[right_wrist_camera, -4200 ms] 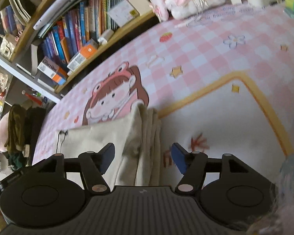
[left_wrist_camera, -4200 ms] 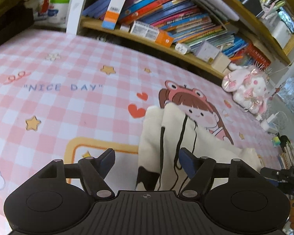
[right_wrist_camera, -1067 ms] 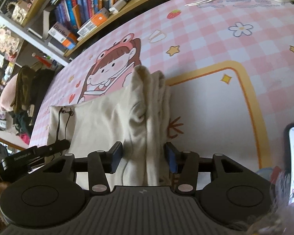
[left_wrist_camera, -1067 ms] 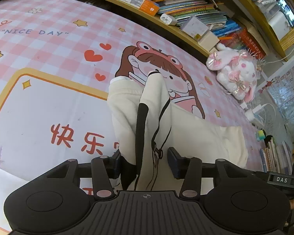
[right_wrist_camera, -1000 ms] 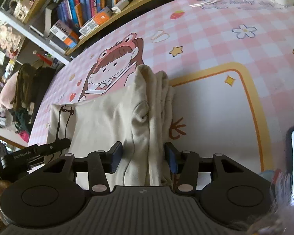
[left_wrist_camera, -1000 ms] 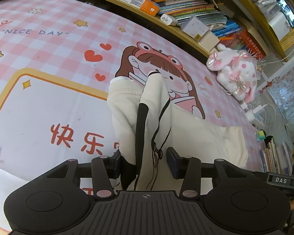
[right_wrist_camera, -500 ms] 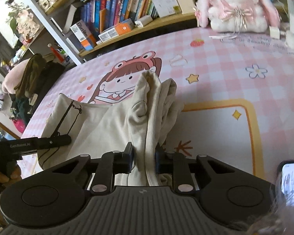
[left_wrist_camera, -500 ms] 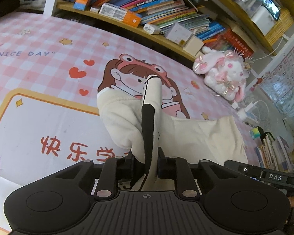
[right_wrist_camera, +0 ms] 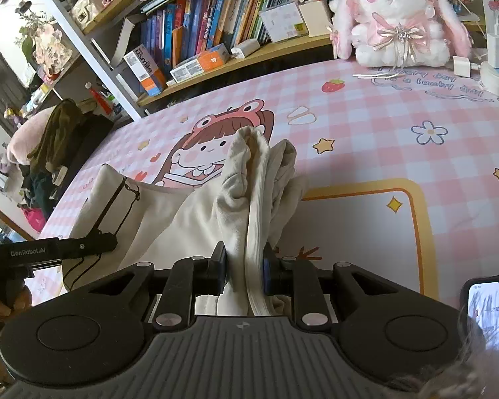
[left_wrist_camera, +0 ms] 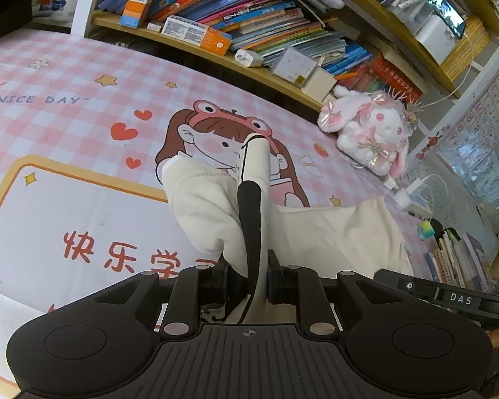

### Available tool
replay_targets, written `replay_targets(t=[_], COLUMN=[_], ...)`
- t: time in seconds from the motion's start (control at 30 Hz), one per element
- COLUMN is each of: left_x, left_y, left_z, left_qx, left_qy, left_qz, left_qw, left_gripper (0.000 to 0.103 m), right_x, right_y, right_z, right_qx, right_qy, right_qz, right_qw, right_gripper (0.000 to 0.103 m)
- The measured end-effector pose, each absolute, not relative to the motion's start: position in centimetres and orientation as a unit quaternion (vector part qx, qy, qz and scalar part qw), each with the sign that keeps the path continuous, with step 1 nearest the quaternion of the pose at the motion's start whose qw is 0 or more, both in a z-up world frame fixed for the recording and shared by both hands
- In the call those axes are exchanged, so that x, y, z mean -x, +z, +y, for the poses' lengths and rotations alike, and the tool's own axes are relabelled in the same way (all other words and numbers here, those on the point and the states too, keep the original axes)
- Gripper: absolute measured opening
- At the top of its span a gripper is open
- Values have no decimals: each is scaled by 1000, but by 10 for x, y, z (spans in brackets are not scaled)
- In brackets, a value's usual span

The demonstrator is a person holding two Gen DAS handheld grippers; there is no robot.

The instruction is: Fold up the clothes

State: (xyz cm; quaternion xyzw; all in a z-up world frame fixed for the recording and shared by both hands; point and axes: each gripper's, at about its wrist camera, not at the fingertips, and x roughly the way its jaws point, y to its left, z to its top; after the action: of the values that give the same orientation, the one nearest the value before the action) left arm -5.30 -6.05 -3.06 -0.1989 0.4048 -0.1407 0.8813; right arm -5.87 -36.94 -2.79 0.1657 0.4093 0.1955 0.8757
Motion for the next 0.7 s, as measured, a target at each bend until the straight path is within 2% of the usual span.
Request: replay_targets(t=[0.37, 0.7], left_x=[48, 32], left_y=[-31, -31], left_z=[-48, -1], left_qx=[198, 193], left_qy=[-163, -204], left_qz=[401, 403], left_qw=[879, 871], left_gripper=[18, 18], right_x=[65, 70], right_y=[-24, -13], right_z=[-359, -312], right_qx=[-165, -159], right_qy=[182, 147], right_qz=[401, 389], right_qw=[882, 896], right_gripper=[19, 18])
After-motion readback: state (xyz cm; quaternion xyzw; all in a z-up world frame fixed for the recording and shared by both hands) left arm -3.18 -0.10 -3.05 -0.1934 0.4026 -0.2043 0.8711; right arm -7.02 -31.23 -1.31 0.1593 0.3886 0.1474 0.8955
